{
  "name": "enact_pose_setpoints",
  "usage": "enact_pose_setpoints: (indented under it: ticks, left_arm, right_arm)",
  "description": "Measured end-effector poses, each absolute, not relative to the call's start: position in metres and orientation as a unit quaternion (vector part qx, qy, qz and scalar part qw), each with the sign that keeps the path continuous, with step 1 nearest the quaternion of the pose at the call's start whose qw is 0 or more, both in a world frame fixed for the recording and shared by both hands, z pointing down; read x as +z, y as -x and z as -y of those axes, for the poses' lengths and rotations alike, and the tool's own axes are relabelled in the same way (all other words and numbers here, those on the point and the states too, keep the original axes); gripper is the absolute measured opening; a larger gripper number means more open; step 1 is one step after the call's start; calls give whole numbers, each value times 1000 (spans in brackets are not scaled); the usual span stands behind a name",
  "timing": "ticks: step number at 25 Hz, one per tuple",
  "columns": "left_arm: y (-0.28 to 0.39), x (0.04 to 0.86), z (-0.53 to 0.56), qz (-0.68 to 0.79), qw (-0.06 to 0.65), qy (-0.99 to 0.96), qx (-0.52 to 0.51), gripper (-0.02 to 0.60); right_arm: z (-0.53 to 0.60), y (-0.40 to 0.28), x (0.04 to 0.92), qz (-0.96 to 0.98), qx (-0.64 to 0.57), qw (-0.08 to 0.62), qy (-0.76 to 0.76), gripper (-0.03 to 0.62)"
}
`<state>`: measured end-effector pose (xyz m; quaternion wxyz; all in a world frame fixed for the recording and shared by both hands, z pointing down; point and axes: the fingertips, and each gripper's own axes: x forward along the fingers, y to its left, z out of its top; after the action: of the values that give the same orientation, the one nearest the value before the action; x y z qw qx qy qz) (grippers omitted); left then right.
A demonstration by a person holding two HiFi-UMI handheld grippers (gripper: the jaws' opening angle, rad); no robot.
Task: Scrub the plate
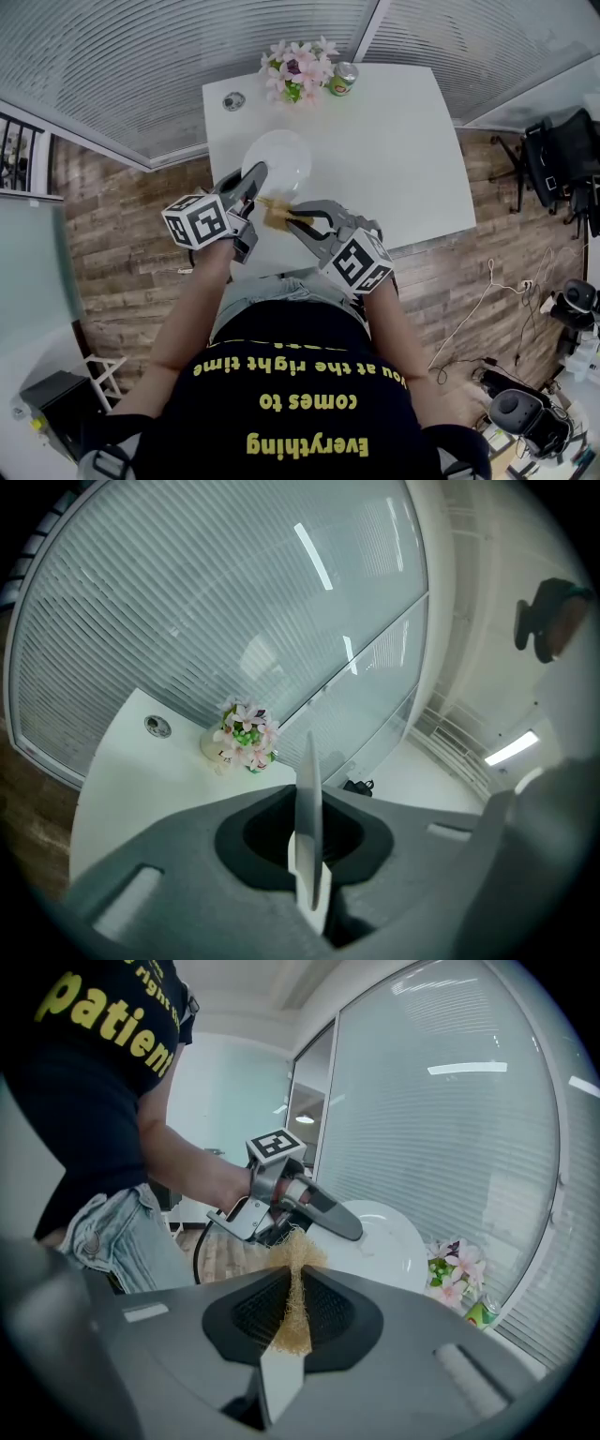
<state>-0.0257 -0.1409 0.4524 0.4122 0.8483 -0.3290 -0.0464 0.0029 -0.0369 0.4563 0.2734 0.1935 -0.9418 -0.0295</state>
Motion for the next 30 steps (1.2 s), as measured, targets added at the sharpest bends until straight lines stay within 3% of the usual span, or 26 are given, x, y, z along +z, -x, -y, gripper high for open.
enact_pose_setpoints:
  ticks: [9, 20, 30]
  left_arm:
    - [50, 460, 147, 360, 400, -842, -43, 20]
    - [90, 441, 158, 422, 307, -852, -37, 20]
    - [113, 415, 162, 480, 179, -859, -9, 20]
  right_arm:
    - [56, -31, 442, 941, 7, 231, -246, 38]
    - [102, -114, 426, 902, 19, 211, -376, 38]
    - [126, -174, 397, 867, 25, 143, -477, 38]
